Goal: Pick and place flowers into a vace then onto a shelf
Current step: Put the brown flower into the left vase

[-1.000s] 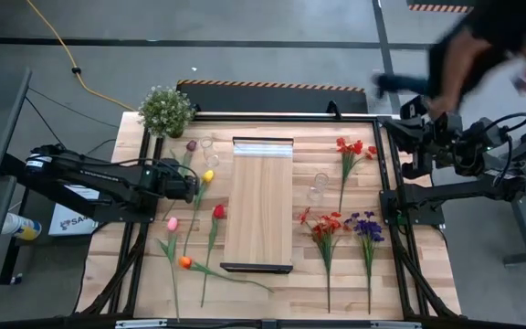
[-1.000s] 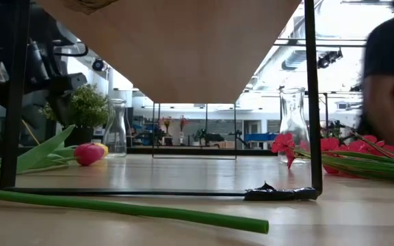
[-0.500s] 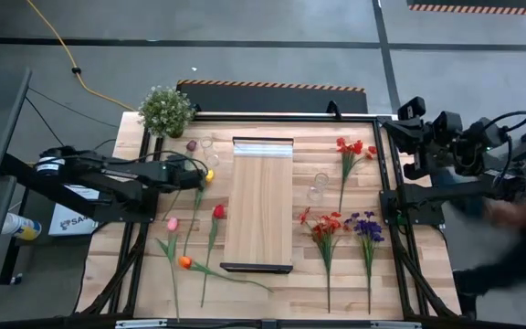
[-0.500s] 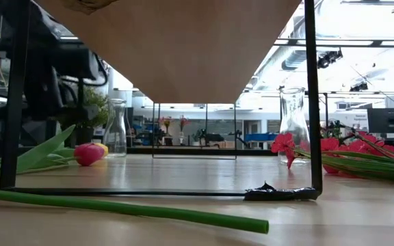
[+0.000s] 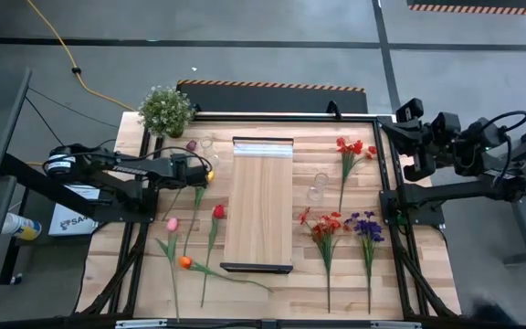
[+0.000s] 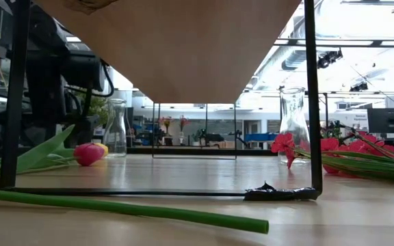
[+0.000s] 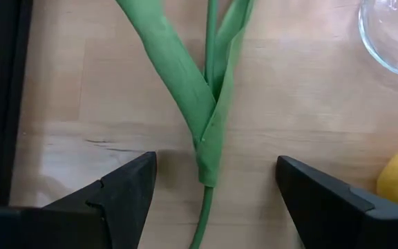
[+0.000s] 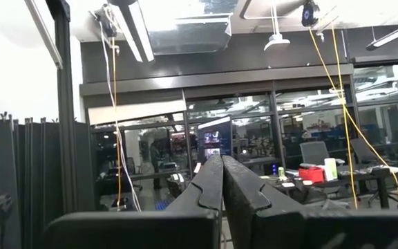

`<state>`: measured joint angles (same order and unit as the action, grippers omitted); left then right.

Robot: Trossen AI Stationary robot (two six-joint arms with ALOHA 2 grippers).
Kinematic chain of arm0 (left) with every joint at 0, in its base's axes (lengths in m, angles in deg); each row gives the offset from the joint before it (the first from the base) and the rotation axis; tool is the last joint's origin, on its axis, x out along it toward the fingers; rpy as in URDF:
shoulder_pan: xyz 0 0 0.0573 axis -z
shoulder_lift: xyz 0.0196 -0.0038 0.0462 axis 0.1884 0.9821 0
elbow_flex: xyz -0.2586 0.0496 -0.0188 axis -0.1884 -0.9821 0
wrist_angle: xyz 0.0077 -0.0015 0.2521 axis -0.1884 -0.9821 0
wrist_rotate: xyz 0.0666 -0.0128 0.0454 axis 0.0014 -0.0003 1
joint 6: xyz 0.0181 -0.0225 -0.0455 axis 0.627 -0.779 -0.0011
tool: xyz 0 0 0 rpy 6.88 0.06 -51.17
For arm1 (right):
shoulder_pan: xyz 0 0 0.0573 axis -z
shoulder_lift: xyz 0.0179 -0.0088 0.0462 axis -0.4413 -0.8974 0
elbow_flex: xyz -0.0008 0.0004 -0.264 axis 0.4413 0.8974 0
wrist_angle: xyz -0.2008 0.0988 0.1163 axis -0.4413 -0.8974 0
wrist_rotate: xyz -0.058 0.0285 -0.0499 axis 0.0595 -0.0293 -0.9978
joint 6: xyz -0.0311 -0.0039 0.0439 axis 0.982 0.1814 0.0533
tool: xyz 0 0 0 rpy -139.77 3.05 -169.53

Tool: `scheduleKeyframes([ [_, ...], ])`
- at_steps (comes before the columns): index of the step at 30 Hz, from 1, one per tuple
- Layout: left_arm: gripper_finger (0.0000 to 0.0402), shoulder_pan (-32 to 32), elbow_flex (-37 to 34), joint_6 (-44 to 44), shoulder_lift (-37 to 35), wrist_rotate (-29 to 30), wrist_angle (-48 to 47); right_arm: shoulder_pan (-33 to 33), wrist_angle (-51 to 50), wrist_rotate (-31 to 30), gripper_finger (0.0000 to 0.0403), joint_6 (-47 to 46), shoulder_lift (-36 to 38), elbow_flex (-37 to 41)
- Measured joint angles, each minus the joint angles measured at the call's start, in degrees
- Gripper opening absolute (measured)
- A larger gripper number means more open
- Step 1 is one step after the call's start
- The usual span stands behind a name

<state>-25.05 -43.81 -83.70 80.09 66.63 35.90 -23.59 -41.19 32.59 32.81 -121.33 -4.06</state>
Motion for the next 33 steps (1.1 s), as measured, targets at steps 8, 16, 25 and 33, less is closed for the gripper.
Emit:
scheduleKeyframes([
  [8,0.027,0.0,-0.02,-2.06,0.02,-1.23,0.56,-0.01,-1.2,-0.01,0.0,0.02,0.0,0.0],
  [16,0.0117,-0.07,-0.14,-6.17,0.13,-1.32,-0.81,0.01,-1.49,0.06,0.0,0.02,0.0,0.0],
  [25,0.0032,-0.09,-0.17,-7.09,-0.2,-2.18,-2.97,-0.01,-1.49,0.79,0.0,0.02,0.0,0.0],
  [33,0.0034,-0.11,0.61,-6.21,-5.46,-5.99,-9.32,-0.01,-1.51,0.82,0.0,0.02,0.0,0.0],
])
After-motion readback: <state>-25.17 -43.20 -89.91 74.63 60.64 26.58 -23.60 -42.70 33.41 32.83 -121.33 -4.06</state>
